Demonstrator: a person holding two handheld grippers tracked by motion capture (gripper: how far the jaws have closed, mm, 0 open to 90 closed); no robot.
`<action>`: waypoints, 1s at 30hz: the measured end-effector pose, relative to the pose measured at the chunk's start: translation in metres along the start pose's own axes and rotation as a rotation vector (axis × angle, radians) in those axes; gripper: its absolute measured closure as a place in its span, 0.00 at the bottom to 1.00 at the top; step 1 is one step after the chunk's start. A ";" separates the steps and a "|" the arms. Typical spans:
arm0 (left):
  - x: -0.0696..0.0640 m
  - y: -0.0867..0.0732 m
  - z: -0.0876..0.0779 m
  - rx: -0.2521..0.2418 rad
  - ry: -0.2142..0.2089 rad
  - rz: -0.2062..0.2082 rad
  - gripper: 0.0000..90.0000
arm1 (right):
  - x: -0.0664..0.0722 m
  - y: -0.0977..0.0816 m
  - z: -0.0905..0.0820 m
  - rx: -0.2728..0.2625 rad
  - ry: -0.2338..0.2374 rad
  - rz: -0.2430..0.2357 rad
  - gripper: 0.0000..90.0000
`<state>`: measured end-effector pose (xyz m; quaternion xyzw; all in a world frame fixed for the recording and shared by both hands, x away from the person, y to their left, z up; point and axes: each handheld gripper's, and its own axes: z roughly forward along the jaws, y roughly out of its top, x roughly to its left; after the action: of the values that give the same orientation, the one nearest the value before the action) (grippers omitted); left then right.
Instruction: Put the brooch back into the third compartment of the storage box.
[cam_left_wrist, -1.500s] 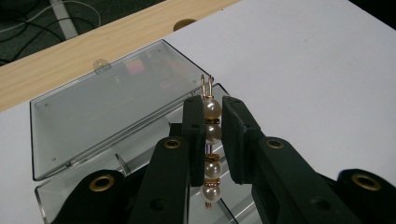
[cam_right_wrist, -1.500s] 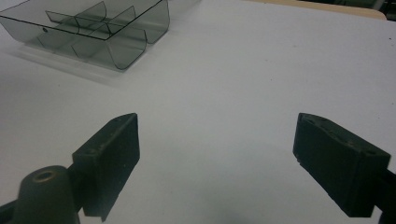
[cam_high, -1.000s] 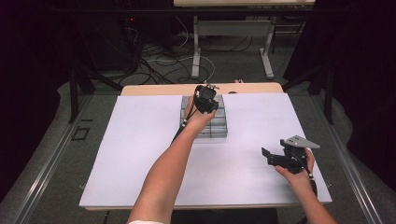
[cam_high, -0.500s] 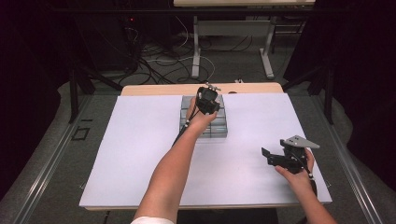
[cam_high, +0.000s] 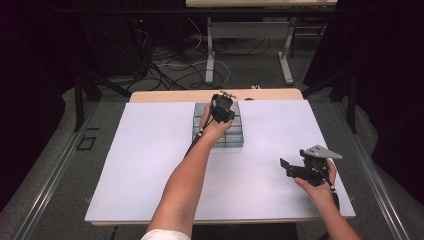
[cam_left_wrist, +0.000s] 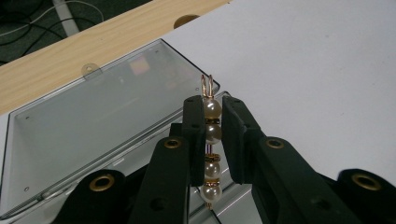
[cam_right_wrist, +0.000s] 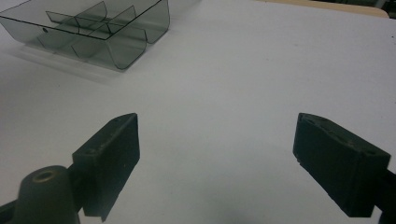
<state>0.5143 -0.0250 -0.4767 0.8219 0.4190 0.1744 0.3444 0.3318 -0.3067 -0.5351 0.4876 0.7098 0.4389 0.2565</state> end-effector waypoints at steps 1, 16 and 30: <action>0.000 0.000 0.001 0.007 -0.001 0.007 0.89 | 0.000 0.000 0.000 0.000 0.000 -0.002 0.16; -0.004 -0.004 0.012 0.033 -0.002 0.030 0.89 | -0.001 -0.001 0.001 0.001 -0.004 -0.008 0.16; -0.003 -0.006 0.018 0.044 0.010 0.029 0.89 | 0.000 -0.001 0.001 0.006 -0.004 0.001 0.16</action>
<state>0.5195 -0.0323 -0.4940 0.8344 0.4124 0.1740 0.3215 0.3321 -0.3063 -0.5369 0.4895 0.7103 0.4361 0.2563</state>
